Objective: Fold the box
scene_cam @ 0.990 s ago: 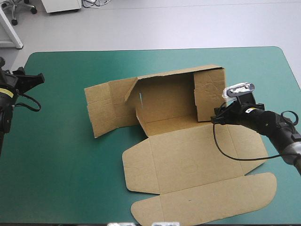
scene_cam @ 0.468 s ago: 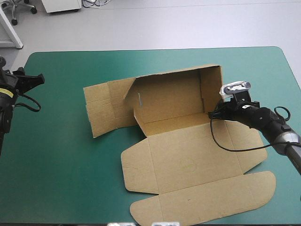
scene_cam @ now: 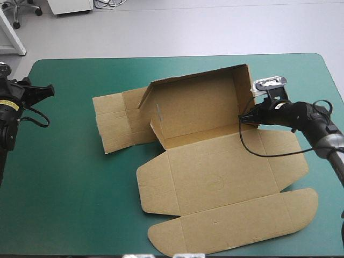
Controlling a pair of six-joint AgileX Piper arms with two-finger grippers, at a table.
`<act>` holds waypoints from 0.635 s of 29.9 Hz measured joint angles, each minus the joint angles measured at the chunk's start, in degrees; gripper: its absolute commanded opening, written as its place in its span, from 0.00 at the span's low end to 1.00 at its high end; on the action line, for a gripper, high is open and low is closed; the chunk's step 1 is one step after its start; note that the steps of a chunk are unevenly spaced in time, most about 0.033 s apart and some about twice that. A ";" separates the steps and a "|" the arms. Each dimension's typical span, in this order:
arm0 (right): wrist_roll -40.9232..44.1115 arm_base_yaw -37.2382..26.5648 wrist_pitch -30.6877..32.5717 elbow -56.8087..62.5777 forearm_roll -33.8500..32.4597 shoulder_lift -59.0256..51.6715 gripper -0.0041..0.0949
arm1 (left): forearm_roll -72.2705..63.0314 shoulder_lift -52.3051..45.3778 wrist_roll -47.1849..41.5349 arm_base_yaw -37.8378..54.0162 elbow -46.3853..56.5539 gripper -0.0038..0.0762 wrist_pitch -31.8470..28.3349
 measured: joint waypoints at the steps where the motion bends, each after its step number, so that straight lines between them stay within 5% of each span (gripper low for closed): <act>1: 2.85 0.00 2.72 -2.12 -2.91 0.89 0.04 | 0.00 0.00 0.00 -0.39 0.00 0.31 0.00; 5: 8.37 0.00 12.97 -11.04 -8.45 5.92 0.04 | 0.12 0.00 0.27 -1.13 0.00 0.31 0.00; 13: 10.36 0.00 33.67 -27.80 -9.26 18.92 0.04 | 0.03 0.00 0.72 -2.31 0.00 0.31 0.36; 19: 12.05 0.00 38.80 -36.13 -9.32 25.38 0.06 | 0.00 0.04 0.90 -3.45 0.00 0.31 0.36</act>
